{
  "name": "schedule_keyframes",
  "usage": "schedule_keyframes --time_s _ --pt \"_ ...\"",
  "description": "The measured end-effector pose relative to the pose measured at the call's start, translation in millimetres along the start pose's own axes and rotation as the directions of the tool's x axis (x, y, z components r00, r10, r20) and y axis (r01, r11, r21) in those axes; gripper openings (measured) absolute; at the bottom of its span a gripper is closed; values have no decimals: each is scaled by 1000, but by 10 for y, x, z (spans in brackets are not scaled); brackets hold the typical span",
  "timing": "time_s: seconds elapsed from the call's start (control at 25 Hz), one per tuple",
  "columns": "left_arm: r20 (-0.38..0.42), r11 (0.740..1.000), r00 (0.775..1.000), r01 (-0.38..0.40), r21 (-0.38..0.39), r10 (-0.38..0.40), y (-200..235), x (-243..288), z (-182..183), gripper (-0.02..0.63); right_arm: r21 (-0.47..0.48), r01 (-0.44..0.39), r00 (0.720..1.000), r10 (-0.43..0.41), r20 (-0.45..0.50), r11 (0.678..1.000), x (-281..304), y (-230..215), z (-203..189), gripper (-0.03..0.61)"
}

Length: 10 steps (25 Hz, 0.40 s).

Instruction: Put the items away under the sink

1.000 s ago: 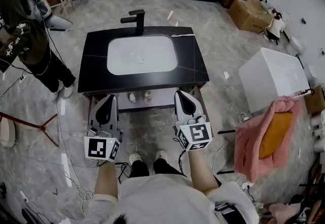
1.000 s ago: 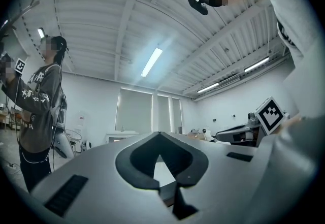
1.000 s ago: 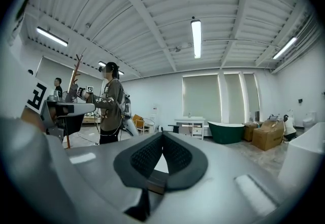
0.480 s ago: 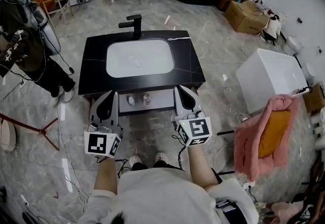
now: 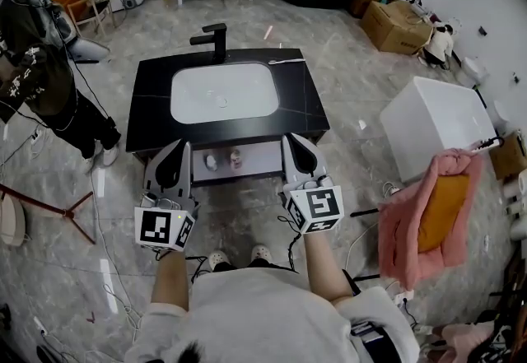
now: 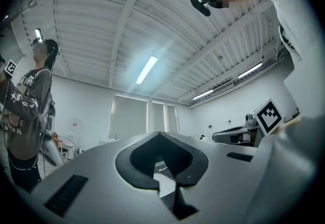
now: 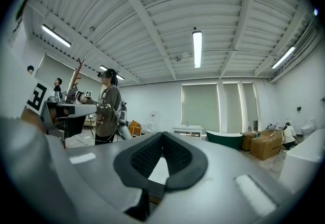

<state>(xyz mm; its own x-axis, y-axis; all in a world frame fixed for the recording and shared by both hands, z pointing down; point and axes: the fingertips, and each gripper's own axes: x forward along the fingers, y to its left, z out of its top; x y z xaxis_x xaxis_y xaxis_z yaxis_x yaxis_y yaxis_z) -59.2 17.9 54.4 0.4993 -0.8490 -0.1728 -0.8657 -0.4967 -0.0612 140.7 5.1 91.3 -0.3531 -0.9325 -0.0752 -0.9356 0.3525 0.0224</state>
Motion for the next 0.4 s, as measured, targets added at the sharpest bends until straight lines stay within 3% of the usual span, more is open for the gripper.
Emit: schedule_keyframes --time_s 0.4 --pt "13 1000 1000 -18 -18 19 58 -115 36 2 -1 10 1000 -10 12 1000 -87 68 46 11"
